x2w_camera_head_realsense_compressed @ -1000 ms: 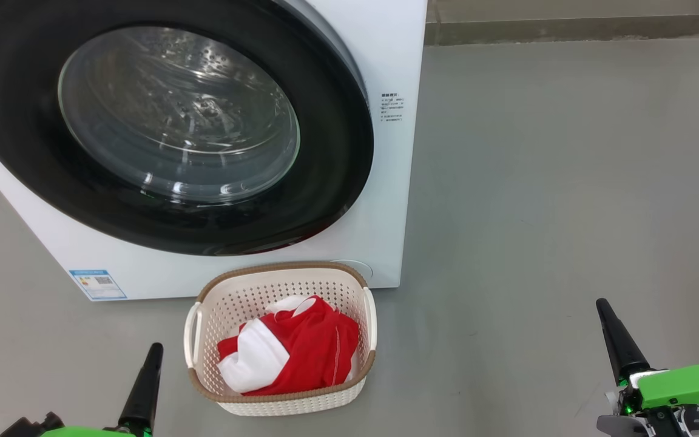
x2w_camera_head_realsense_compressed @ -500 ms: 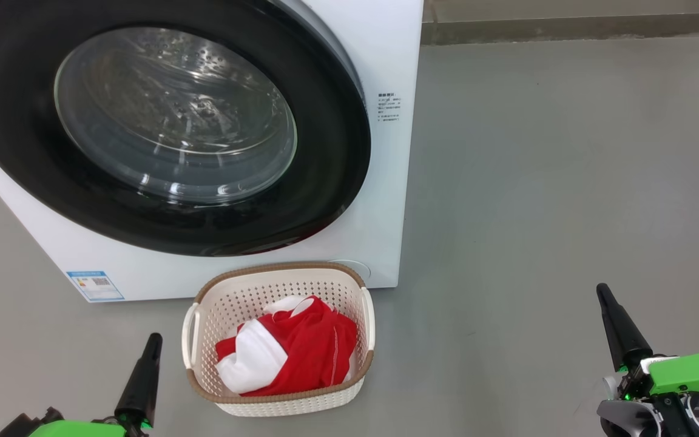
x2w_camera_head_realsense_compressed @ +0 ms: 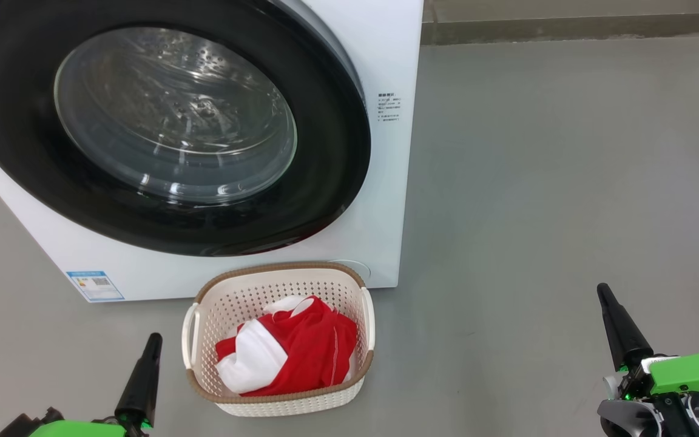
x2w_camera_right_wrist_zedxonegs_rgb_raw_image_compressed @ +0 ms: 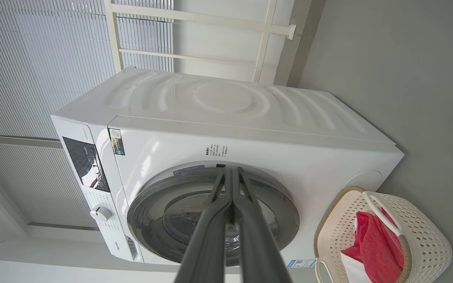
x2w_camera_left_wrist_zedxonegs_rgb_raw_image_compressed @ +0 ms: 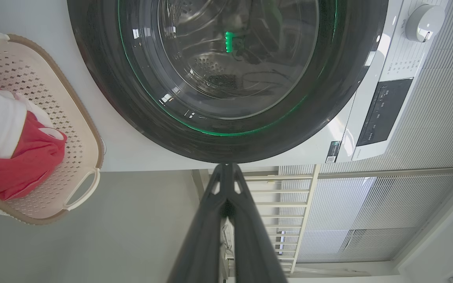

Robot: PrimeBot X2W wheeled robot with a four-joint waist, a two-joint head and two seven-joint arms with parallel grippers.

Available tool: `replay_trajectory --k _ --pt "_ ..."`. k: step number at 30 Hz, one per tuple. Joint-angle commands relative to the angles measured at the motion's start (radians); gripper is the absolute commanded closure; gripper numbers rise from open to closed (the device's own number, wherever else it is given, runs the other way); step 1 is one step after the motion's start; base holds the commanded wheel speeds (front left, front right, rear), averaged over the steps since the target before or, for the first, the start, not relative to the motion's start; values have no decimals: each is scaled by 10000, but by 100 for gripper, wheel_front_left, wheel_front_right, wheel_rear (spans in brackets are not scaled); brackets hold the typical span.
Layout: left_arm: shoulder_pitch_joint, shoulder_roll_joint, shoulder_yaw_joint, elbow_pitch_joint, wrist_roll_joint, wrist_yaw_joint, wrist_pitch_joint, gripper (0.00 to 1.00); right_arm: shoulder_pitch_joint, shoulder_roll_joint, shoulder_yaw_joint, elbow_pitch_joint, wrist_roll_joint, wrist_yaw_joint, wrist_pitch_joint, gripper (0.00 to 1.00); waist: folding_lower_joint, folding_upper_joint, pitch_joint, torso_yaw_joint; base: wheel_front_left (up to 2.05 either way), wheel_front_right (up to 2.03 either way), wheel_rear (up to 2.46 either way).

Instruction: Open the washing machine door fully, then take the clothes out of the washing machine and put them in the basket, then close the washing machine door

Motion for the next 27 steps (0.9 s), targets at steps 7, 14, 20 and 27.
replay_trajectory --k 7,14,20,27 --pt "-392 96 374 -208 -67 -67 65 100 -428 -157 148 -296 -4 6 60 100 0 -1 0 0 0 0 0" --pt "-392 94 377 -208 -65 -67 66 100 -428 -157 147 -296 -5 6 61 100 0 -1 0 0 0 0 0" --pt "-393 92 379 -208 -63 -67 68 100 -428 -156 146 -296 -6 6 62 100 0 -1 0 0 0 0 0" --pt "-393 91 381 -208 -61 -67 70 100 -428 -155 145 -296 -7 6 63 100 0 -1 0 0 0 0 0"
